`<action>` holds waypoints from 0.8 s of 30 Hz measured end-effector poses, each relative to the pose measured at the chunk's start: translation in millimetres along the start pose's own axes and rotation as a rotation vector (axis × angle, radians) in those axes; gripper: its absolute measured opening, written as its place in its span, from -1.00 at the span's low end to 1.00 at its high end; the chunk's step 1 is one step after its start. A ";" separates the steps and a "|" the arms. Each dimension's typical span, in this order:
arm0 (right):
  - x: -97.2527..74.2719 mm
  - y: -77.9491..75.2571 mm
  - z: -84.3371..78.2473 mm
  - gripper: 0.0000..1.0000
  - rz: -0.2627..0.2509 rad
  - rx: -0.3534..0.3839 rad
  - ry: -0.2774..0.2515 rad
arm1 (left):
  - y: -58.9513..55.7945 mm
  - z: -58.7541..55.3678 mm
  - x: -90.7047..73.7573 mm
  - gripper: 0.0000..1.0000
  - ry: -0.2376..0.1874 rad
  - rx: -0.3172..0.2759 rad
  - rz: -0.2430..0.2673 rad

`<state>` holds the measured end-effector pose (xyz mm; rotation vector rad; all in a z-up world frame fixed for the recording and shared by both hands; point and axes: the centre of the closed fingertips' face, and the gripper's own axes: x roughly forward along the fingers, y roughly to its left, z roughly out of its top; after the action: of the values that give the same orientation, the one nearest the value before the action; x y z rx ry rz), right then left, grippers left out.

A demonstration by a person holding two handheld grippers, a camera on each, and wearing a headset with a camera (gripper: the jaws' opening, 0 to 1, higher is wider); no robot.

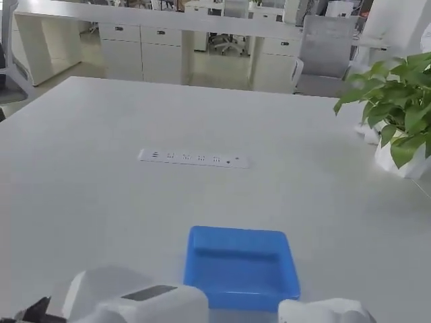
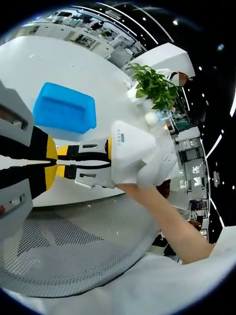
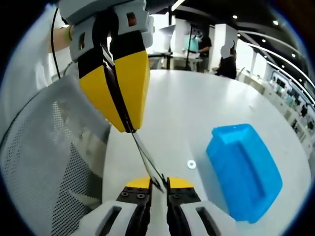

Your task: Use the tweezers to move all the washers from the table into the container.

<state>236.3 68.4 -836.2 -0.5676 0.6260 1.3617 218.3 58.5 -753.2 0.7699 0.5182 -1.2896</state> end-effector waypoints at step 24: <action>9.5 -21.1 6.7 -0.84 0.004 0.148 -0.038 | 44.2 -3.3 5.9 -1.00 0.054 -0.059 -0.053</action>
<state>258.7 77.1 -837.8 -0.4207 0.6912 1.3145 262.8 61.2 -750.2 0.7474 0.6210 -1.2998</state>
